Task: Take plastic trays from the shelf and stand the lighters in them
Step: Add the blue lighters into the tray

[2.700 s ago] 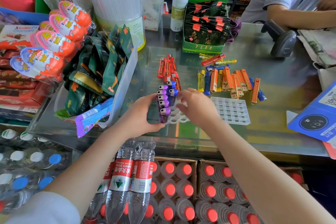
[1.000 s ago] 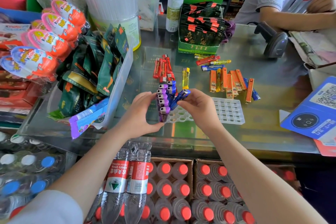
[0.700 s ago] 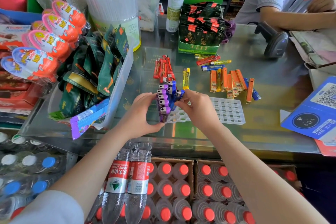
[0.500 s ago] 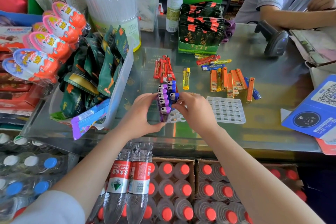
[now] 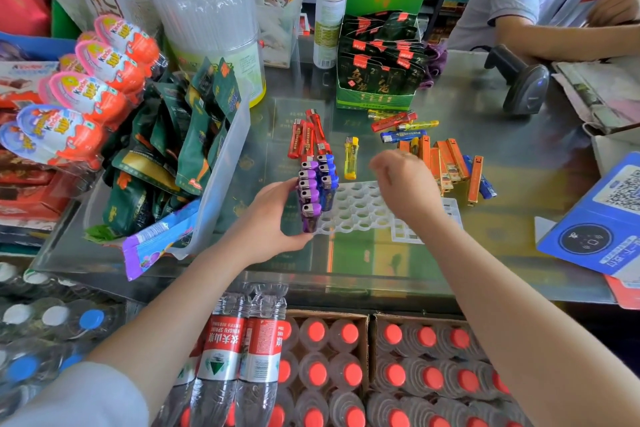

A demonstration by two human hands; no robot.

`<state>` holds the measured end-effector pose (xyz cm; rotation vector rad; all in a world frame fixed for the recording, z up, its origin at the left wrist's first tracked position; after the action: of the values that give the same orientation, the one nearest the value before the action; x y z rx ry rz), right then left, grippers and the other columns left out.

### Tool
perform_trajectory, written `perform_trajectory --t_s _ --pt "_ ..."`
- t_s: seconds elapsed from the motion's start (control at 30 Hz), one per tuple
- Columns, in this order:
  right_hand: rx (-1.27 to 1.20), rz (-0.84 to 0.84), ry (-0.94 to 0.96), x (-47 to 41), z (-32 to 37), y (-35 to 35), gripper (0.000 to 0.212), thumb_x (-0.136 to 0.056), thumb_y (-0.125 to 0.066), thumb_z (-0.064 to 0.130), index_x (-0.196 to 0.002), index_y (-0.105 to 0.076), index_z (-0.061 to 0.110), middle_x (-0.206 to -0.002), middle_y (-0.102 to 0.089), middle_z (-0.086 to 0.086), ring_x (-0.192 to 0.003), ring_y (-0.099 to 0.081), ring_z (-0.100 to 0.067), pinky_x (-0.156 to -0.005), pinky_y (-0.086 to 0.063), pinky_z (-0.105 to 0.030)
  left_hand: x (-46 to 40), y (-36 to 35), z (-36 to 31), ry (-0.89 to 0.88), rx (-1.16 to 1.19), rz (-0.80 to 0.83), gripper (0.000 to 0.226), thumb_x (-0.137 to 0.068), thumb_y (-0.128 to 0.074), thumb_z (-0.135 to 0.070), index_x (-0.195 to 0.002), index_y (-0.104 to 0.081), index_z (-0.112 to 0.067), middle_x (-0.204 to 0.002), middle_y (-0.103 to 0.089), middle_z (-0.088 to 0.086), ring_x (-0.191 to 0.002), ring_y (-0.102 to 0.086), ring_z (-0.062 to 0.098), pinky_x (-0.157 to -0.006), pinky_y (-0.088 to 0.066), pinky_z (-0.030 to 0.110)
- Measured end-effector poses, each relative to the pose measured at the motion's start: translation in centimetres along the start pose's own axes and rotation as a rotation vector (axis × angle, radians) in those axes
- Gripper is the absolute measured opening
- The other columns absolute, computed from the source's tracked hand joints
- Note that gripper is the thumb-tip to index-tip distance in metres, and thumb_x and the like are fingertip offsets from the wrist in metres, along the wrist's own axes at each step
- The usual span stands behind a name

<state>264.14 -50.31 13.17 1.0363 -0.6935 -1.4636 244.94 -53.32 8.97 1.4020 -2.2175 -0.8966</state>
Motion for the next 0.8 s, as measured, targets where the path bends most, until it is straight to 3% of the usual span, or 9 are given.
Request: perform_trajectory --t_s 0.07,0.17,0.27,0.37,0.53,0.7,0.8 --pt "0.084 -0.034 -0.085 -1.9 -1.7 0.4 0.029 -0.092 -0.039 0.005 -0.112 -0.06 0.006 -0.113 -0.062 -0.014 -0.104 -0.054 -0.031 -0.075 -0.05 -0.038 -0.4 0.0 0.1 0.012 0.0 0.007 0.05 -0.068 -0.071 -0.038 -0.111 -0.046 -0.035 -0.11 -0.051 -0.015 -0.109 -0.044 0.01 -0.091 -0.038 0.028" --pt "0.175 0.043 -0.117 -4.1 -2.7 -0.4 0.033 -0.091 -0.039 0.002 -0.12 -0.054 0.007 -0.125 -0.054 -0.014 -0.114 -0.046 -0.034 -0.076 -0.043 -0.038 -0.9 0.1 -0.2 0.016 -0.013 0.001 0.053 -0.068 -0.073 -0.032 -0.114 -0.047 -0.031 -0.111 -0.049 -0.015 -0.108 -0.042 0.005 -0.087 -0.032 0.02" --pt "0.316 0.136 -0.157 -5.5 -3.1 -1.6 0.032 -0.086 -0.049 -0.001 -0.118 -0.048 0.005 -0.125 -0.052 -0.015 -0.115 -0.045 -0.035 -0.085 -0.043 -0.042 -1.1 0.0 0.1 0.026 -0.019 0.004 0.058 -0.067 -0.073 -0.037 -0.118 -0.045 -0.032 -0.114 -0.049 -0.016 -0.109 -0.042 0.003 -0.09 -0.033 0.021" --pt "0.412 0.117 -0.171 -6.4 -3.6 -1.6 0.031 -0.083 -0.052 -0.003 -0.113 -0.05 0.003 -0.123 -0.053 -0.017 -0.115 -0.045 -0.035 -0.091 -0.041 -0.044 -1.2 0.0 0.5 0.043 0.008 0.0 0.058 -0.066 -0.075 -0.034 -0.117 -0.047 -0.032 -0.112 -0.051 -0.017 -0.108 -0.044 0.001 -0.09 -0.035 0.02" --pt "0.286 0.205 -0.05 -7.5 -3.3 -3.0 0.037 -0.079 -0.045 -0.016 -0.11 -0.057 0.002 -0.117 -0.057 -0.017 -0.111 -0.046 -0.034 -0.089 -0.043 -0.04 -1.2 0.1 0.4 0.039 0.009 -0.006 0.054 -0.065 -0.074 -0.035 -0.112 -0.048 -0.035 -0.109 -0.052 -0.023 -0.106 -0.046 -0.001 -0.088 -0.036 0.019" --pt "0.109 0.359 0.171 -5.3 0.8 -4.3 0.022 -0.085 -0.055 0.002 -0.106 -0.062 0.006 -0.11 -0.061 -0.011 -0.099 -0.057 -0.027 -0.087 -0.049 -0.038 -1.1 0.3 0.1 0.024 -0.016 -0.012 0.049 -0.064 -0.074 -0.039 -0.107 -0.049 -0.038 -0.106 -0.055 -0.02 -0.105 -0.049 0.004 -0.089 -0.041 0.027" --pt "-0.012 0.372 0.209 -4.3 1.8 -3.1 0.022 -0.088 -0.056 0.009 -0.109 -0.061 0.008 -0.115 -0.058 -0.007 -0.085 -0.052 -0.016 -0.083 -0.045 -0.027 -0.4 0.8 -0.3 0.012 -0.064 -0.012 0.047 -0.062 -0.073 -0.04 -0.097 -0.044 -0.049 -0.098 -0.05 -0.031 -0.098 -0.047 -0.005 -0.084 -0.035 0.01"
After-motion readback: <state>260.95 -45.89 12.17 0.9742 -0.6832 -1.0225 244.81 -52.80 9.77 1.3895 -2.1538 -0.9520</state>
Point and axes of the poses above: each hand's wrist, its own x-axis away from the middle knuckle, its own y-axis out of the back of the hand, z = x × y, the point moved 8 cm from there along -x, towards the middle knuckle
